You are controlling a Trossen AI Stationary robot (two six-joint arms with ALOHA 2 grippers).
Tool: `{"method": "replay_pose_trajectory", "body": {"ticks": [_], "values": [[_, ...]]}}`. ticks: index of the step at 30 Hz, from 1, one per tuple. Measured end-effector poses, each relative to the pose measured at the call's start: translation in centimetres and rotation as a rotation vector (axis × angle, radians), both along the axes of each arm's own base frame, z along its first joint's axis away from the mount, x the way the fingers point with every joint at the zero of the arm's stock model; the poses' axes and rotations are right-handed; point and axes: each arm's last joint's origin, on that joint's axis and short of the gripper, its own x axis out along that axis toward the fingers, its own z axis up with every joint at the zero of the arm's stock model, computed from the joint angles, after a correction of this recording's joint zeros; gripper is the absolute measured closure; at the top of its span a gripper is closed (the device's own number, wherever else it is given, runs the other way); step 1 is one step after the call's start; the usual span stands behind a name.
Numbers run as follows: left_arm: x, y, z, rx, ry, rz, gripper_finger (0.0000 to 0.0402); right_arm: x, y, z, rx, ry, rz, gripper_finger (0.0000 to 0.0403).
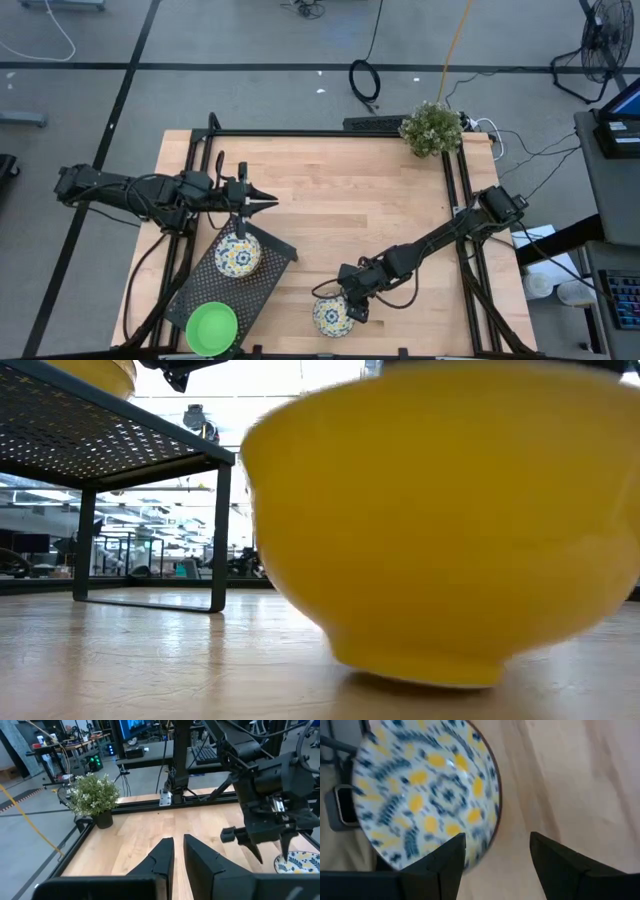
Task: Pick & Place Mini bowls
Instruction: Stack the yellow patterned bowl on the yellow patterned bowls on the shelf
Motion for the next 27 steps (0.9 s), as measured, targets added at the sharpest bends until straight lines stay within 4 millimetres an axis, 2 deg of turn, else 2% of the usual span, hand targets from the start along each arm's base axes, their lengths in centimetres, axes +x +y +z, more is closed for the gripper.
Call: {"method": "replay_pose_trajectory", "body": {"ticks": [3,10,20,27], "values": [[0.0,0.0,0.0,0.0,0.0,0.005,0.0353,0.3,-0.1,-0.6,0.01,0.012,0.001,0.0195],[0.0,0.0,-0.1,0.002,0.006,0.016,0.0353,0.3,-0.4,-0.6,-0.004,0.019,-0.006,0.0199],[0.0,0.1,-0.3,-0.004,0.028,0.025,0.0353,-1.1,-3.5,-1.6,-0.267,0.212,-0.13,0.0263],[-0.1,0.1,-0.3,-0.004,0.029,0.025,0.0353,-0.8,-4.0,-1.5,-0.275,0.197,-0.116,0.0285]]}}
